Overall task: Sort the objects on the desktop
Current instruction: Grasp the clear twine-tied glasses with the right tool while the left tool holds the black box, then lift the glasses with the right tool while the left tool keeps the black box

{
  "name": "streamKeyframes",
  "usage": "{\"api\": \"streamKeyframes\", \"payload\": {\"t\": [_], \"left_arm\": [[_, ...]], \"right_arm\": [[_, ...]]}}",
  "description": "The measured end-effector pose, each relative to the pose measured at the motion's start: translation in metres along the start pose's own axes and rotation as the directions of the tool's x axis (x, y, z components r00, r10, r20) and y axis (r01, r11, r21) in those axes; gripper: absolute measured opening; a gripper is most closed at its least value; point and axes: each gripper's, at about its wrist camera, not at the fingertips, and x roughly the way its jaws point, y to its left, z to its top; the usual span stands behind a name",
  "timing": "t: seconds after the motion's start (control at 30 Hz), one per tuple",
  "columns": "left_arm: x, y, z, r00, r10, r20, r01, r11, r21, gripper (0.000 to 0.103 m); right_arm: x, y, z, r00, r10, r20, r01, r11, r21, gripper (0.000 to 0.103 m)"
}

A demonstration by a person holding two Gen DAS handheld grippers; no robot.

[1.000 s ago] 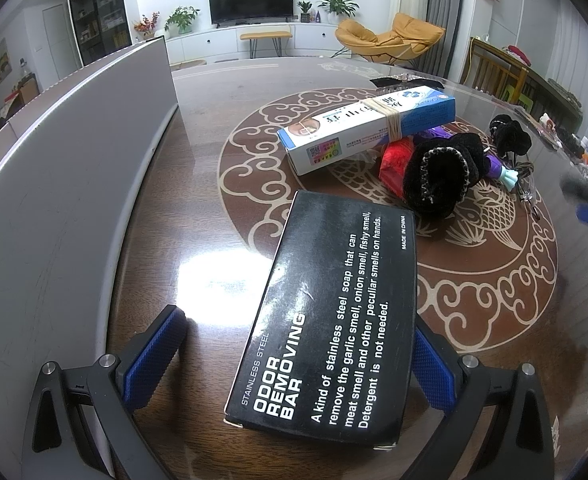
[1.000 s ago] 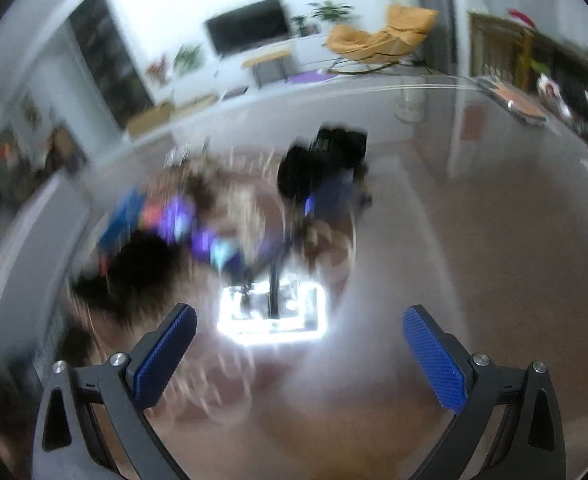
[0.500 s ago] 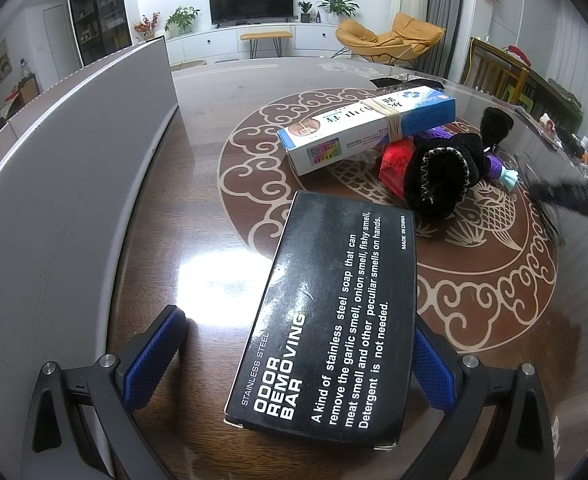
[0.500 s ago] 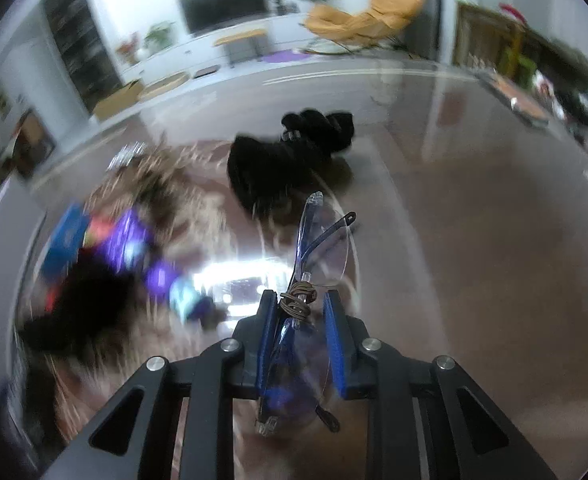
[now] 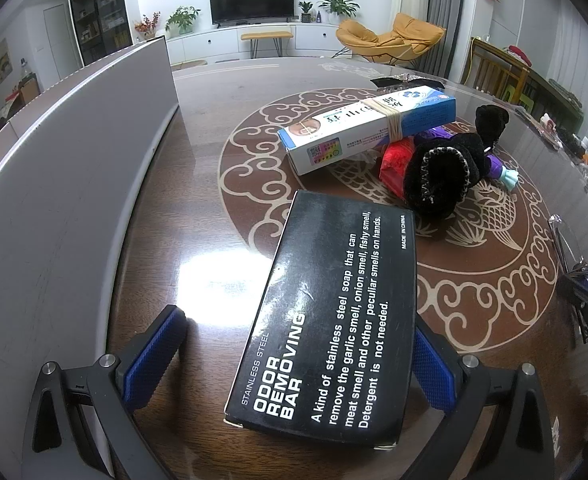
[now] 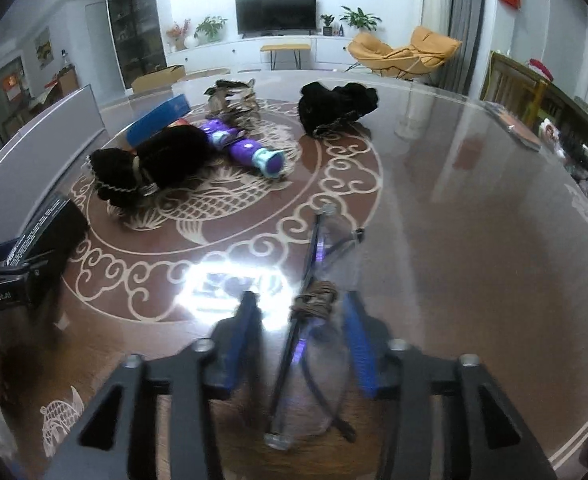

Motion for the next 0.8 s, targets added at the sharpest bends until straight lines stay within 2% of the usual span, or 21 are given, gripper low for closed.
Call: {"api": "streamKeyframes", "payload": {"t": [0.03, 0.07, 0.23, 0.33, 0.47, 0.8], "left_arm": [[0.0, 0.0, 0.0, 1.0, 0.0, 0.0, 0.0, 1.0, 0.0, 0.103], [-0.0001, 0.0, 0.0001, 1.0, 0.0, 0.0, 0.0, 1.0, 0.0, 0.103], [-0.0001, 0.0, 0.0, 1.0, 0.0, 0.0, 0.0, 1.0, 0.0, 0.103], [0.0, 0.0001, 0.0, 1.0, 0.0, 0.0, 0.0, 1.0, 0.0, 0.103], [0.0, 0.0, -0.0001, 1.0, 0.0, 0.0, 0.0, 1.0, 0.0, 0.103], [0.0, 0.0, -0.0001, 1.0, 0.0, 0.0, 0.0, 1.0, 0.0, 0.103]], "right_arm": [[0.0019, 0.0021, 0.0019, 1.0, 0.0, -0.007, 0.0, 1.0, -0.008, 0.065], [-0.0041, 0.0063, 0.0004, 1.0, -0.01, -0.01, 0.01, 1.0, -0.016, 0.069], [-0.0073, -0.0015, -0.0032, 1.0, -0.018, -0.015, 0.018, 0.999, 0.026, 0.078], [-0.005, 0.0029, -0.0029, 0.999, -0.029, -0.03, 0.03, 1.0, 0.007, 0.091], [-0.003, 0.0007, -0.0032, 0.999, -0.025, -0.044, 0.026, 1.0, 0.014, 0.101], [-0.0021, 0.0015, -0.0038, 0.998, -0.025, -0.051, 0.025, 1.0, 0.007, 0.103]]}}
